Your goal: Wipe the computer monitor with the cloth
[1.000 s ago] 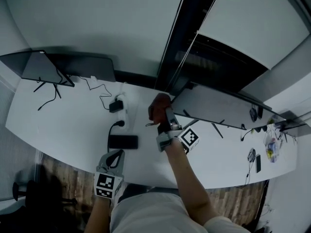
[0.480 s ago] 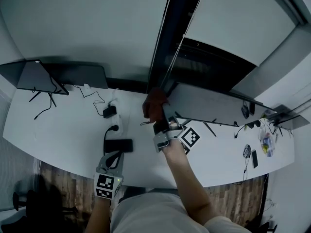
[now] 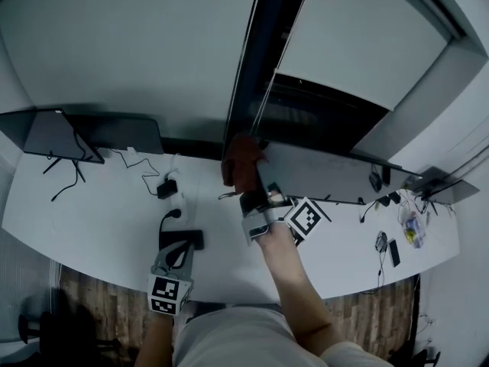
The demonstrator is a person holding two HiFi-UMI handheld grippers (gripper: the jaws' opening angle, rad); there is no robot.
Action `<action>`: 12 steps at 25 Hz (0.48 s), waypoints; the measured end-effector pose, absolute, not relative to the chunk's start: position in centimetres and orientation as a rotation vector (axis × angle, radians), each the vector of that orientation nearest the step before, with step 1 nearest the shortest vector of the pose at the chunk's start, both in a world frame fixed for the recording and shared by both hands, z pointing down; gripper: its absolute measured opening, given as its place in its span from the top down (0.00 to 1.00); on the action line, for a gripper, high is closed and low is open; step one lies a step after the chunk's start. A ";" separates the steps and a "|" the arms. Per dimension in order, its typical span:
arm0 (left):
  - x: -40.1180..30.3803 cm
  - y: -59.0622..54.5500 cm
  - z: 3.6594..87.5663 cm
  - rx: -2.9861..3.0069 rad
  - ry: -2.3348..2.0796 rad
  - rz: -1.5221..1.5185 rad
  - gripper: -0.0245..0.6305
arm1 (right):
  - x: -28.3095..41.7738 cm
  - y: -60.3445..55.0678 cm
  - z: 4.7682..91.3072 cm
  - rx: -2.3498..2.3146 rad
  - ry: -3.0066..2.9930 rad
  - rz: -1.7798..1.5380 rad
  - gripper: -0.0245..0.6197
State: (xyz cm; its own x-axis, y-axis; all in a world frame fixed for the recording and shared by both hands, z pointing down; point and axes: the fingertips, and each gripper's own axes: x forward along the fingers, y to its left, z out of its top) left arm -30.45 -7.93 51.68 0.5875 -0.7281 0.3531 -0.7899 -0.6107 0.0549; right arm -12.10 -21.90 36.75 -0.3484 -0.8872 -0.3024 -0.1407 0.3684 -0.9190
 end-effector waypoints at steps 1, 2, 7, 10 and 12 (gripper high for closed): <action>-30.3 -8.1 51.4 2.616 -1.265 0.436 0.95 | -12.1 -21.9 36.2 -0.902 1.747 -1.054 0.81; -30.2 -8.2 51.2 2.620 -1.265 0.431 0.95 | -12.1 -21.9 35.6 -0.894 1.750 -1.048 0.81; -29.7 -8.8 50.4 2.635 -1.268 0.412 0.95 | -11.8 -21.7 32.7 -0.842 1.746 -1.021 0.81; -29.4 -9.1 50.0 2.646 -1.264 0.405 0.95 | -11.4 -21.6 31.4 -0.825 1.748 -0.996 0.81; -29.0 -9.3 49.9 2.654 -1.260 0.406 0.95 | -11.0 -21.5 30.9 -0.821 1.747 -0.983 0.81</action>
